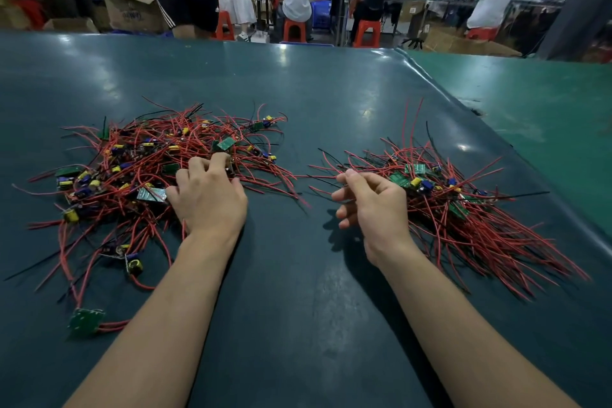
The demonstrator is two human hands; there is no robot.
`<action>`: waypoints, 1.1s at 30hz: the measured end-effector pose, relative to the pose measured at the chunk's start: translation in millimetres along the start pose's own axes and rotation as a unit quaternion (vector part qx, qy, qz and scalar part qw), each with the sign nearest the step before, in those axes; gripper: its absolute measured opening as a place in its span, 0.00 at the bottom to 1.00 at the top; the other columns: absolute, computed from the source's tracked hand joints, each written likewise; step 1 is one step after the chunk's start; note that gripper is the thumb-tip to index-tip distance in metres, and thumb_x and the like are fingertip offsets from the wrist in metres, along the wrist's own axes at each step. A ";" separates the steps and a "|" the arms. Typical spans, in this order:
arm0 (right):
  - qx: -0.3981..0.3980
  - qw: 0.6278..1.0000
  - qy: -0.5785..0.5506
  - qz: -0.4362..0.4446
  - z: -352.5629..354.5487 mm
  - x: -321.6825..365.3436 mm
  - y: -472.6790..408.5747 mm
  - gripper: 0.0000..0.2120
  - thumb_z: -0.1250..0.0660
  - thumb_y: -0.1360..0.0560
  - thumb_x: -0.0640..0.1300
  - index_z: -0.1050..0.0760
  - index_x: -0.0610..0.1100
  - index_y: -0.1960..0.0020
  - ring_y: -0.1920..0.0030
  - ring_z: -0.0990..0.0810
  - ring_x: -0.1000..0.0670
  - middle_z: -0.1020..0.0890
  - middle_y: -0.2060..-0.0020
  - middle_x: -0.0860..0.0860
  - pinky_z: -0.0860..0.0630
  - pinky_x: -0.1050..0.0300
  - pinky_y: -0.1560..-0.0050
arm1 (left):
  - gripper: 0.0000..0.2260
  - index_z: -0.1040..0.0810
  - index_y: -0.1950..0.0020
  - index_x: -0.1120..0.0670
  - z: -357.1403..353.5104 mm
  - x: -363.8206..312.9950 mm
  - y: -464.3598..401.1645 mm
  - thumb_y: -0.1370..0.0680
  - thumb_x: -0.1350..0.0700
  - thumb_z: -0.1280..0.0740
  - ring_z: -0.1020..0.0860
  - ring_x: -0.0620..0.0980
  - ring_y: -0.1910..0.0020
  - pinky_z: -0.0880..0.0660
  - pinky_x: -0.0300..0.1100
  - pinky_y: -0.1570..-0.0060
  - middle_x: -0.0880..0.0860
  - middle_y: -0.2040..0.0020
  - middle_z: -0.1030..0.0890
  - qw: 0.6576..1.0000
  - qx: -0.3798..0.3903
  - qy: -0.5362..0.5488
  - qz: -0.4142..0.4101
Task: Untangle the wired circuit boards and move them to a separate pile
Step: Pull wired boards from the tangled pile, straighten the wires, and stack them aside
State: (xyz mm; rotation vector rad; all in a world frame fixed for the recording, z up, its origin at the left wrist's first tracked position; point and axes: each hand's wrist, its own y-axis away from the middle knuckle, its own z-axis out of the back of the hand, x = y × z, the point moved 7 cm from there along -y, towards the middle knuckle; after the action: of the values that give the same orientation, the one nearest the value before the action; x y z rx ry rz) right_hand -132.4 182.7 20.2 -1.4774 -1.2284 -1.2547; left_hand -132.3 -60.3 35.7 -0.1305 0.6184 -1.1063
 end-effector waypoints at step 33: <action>0.096 0.994 0.043 0.011 -14.2 -1.4 1.3 0.13 0.35 0.20 0.48 0.20 0.41 0.58 0.78 0.27 0.53 0.19 0.71 0.49 0.33 0.64 0.79 | 0.11 0.21 0.39 0.65 63.7 -37.9 38.0 0.20 0.64 0.35 0.21 0.58 0.43 0.26 0.51 0.43 0.60 0.41 0.19 0.872 -0.343 0.224 -0.267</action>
State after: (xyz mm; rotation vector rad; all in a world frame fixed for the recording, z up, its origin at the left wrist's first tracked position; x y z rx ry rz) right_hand -133.8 168.4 21.1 -1.2820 -1.2343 -1.1397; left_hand -79.9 -22.9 88.5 -0.7084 1.4484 -1.4164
